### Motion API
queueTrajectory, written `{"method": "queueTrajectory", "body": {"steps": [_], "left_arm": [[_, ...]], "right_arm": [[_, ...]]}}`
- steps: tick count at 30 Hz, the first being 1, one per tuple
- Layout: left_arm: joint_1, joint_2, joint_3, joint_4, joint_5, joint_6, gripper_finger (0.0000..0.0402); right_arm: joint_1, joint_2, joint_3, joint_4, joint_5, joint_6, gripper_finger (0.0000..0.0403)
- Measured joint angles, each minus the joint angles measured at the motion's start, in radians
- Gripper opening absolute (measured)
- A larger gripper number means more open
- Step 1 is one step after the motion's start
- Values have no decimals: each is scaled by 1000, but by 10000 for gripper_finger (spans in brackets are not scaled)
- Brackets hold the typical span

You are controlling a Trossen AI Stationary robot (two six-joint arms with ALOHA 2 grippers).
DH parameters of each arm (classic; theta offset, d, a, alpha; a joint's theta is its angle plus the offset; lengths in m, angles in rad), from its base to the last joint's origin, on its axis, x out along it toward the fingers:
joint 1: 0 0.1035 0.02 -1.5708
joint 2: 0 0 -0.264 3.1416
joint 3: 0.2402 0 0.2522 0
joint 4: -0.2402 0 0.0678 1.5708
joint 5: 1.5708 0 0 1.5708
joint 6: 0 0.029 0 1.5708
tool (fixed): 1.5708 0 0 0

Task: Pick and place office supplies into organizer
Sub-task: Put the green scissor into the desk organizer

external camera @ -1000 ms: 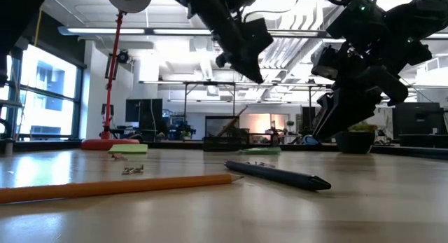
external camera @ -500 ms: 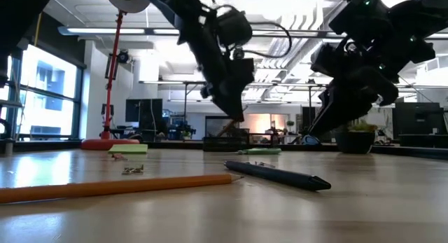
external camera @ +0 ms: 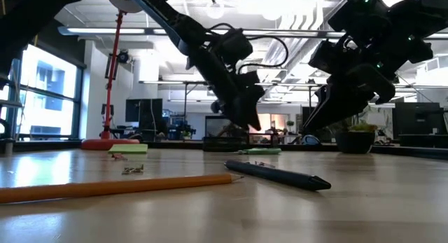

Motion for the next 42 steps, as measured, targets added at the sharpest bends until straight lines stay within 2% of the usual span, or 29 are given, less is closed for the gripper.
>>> {"method": "queueTrajectory", "body": {"steps": [3,8,10,13,16,22,36,42], "left_arm": [[-1,0,0,52,5,7,254],[0,19,0,59,-10,0,223],[0,22,-2,18,-6,-22,208],[0,30,2,-66,-70,-33,189],[2,37,-2,-175,-73,-57,172],[6,33,0,-264,-63,-4,145],[-2,21,0,-449,-52,76,138],[-1,-4,6,-420,48,81,138]], "right_arm": [[0,0,0,-2,-1,-1,67],[0,0,0,-1,-1,-9,67],[0,0,0,-1,-2,-8,67],[0,0,0,-2,-6,0,67],[2,0,0,-2,-10,1,67],[2,0,0,-2,-11,2,67],[2,0,0,-19,-10,10,67],[2,0,0,-21,-10,17,67]]}}
